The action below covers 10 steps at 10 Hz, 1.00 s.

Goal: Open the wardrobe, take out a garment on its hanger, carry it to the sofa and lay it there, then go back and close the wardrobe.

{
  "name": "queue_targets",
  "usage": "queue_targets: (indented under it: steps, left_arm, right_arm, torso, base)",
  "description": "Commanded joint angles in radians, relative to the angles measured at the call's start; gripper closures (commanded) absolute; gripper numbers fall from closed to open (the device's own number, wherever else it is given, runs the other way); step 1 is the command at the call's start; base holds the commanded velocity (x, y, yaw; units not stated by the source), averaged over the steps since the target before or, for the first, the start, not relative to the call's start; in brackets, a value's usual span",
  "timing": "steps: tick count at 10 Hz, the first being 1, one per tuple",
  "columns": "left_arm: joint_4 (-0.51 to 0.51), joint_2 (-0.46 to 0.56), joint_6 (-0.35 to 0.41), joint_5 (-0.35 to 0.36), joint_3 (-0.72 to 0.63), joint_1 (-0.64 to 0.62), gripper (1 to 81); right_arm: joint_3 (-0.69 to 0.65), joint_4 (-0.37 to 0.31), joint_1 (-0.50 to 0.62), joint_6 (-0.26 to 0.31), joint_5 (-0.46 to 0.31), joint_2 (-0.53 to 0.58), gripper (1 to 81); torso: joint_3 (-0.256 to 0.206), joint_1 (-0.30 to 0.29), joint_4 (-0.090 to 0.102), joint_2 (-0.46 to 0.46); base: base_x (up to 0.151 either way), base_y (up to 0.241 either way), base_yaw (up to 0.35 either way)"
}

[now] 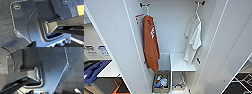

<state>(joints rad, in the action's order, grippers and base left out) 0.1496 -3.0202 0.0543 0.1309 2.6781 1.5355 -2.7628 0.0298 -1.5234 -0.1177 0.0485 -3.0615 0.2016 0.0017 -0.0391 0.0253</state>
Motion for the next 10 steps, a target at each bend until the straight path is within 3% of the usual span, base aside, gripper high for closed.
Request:
queue_targets:
  steps: [1, 3, 10]
  left_arm:
    - [-0.005, -0.007, 0.004, -0.057, -0.007, -0.015, 1.0]
    - [-0.007, -0.003, 0.003, -0.057, -0.007, -0.015, 1.0]
    - [-0.004, -0.003, 0.004, -0.057, -0.007, -0.013, 1.0]
  right_arm:
    - [0.002, -0.010, 0.025, -0.002, -0.065, 0.002, 1.0]
    - [0.005, -0.010, 0.027, -0.001, -0.065, 0.001, 1.0]
    - [0.002, -0.010, 0.025, 0.000, -0.065, -0.004, 1.0]
  torso:
    - [0.000, 0.000, 0.000, 0.000]
    - [0.000, 0.000, 0.000, 0.000]
    - [0.000, -0.002, 0.000, 0.001]
  base:
    - [0.000, 0.000, 0.000]
    - [0.000, 0.000, 0.000]
    - [0.087, 0.000, 0.000]
